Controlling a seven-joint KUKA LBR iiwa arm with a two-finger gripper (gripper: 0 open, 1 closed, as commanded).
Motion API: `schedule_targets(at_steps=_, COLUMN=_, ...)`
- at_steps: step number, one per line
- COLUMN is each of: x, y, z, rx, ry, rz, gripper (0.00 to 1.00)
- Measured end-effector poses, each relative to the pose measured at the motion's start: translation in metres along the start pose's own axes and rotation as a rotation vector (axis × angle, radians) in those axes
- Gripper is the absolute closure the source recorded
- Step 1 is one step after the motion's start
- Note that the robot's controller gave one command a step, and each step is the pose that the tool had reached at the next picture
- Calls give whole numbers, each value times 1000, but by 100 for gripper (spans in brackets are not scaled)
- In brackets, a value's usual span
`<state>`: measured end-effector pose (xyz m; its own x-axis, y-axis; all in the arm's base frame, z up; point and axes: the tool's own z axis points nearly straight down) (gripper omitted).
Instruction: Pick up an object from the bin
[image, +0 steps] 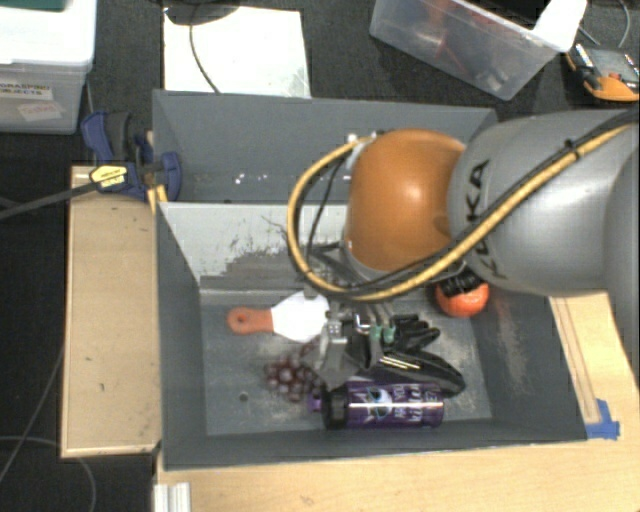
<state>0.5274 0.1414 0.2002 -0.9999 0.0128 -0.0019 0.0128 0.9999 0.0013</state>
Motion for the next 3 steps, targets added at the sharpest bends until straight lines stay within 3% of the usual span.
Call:
schedule_targets(at_steps=1, x=0, y=0, z=0, rx=0, ry=0, rz=0, gripper=0)
schedule_targets(at_steps=2, x=9, y=0, z=15, rx=-2, ry=-11, rz=-11, gripper=0)
schedule_targets(at_steps=3, x=4, y=-40, z=-30, rx=-2, ry=-10, rz=-135, gripper=0)
